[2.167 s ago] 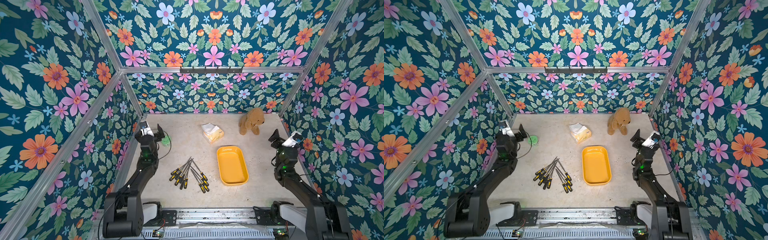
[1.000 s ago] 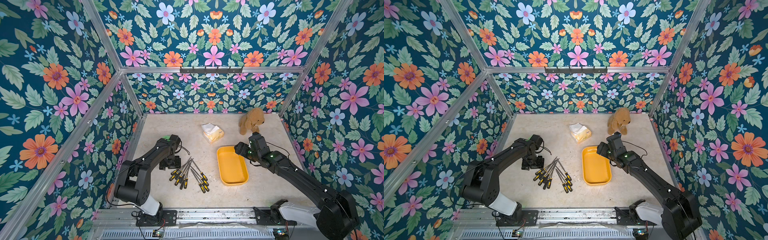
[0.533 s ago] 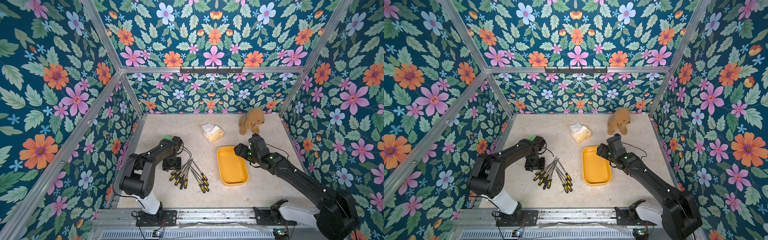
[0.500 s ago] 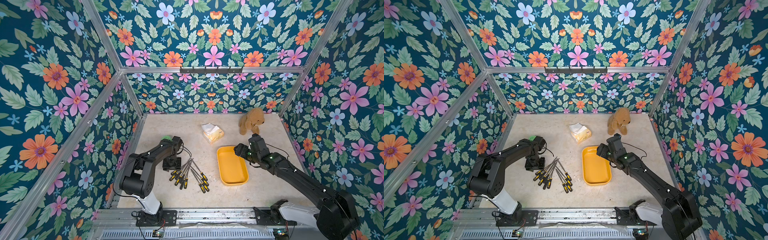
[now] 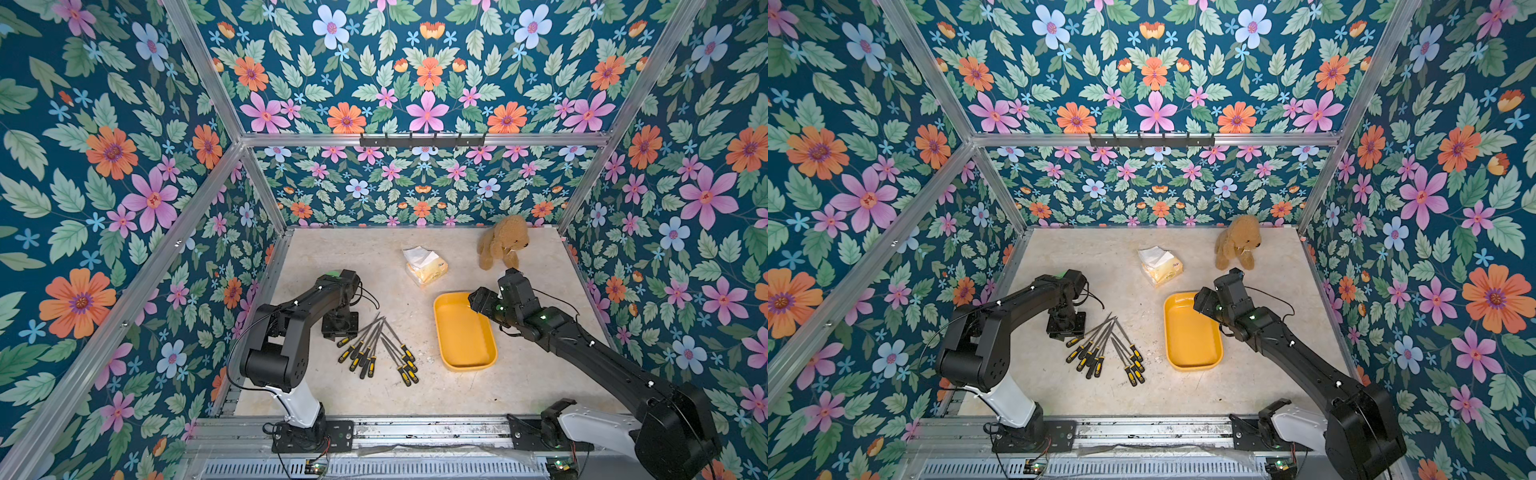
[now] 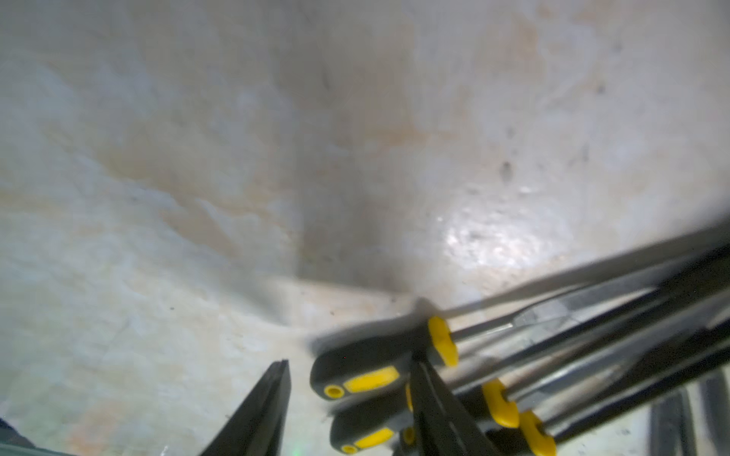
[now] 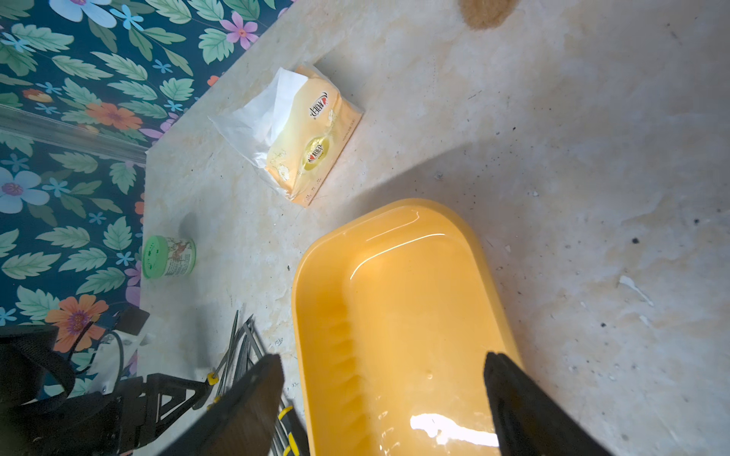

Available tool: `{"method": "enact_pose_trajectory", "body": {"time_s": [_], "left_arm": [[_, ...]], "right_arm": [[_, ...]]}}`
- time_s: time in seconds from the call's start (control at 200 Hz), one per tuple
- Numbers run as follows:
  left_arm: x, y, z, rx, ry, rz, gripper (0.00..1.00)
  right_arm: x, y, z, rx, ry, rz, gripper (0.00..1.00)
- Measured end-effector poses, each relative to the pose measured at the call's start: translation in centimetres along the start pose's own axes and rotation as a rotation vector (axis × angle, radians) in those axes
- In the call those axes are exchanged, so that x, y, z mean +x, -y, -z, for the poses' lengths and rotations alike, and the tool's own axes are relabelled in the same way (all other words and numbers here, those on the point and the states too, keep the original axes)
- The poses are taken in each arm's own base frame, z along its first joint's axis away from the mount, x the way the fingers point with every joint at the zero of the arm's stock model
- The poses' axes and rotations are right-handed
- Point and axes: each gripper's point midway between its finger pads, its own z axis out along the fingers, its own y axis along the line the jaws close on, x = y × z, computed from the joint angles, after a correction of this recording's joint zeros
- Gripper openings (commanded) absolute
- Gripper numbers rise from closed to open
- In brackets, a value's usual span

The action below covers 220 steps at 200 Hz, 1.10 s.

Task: Put the file tool into the storage box
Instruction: Pick up the file tool from the center of the board.

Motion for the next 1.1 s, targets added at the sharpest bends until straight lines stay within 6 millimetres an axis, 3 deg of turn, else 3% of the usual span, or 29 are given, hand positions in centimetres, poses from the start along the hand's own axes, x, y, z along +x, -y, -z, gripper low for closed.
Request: {"method": "enact_pose_trajectory", "body": {"time_s": [0.295, 0.576, 0.942, 1.102], "left_arm": [[-0.8, 0.0, 2.1, 0.031, 0.084, 0.015, 0.63], [0.4, 0.0, -0.4, 0.003, -0.016, -0.028, 0.58], [0.2, 0.4, -1.6, 0.016, -0.049, -0.076, 0.18], [-0.1, 0.5, -1.4, 0.024, -0.075, -0.101, 0.07]], "right_arm": [[0.5, 0.5, 0.4, -0.005, 0.004, -0.004, 0.85], [0.9, 0.8, 0.2, -0.004, -0.007, -0.021, 0.85], [1.0, 0.9, -0.6, 0.005, -0.015, -0.029, 0.82], [1.0, 0.7, -1.0, 0.006, -0.024, -0.032, 0.81]]}}
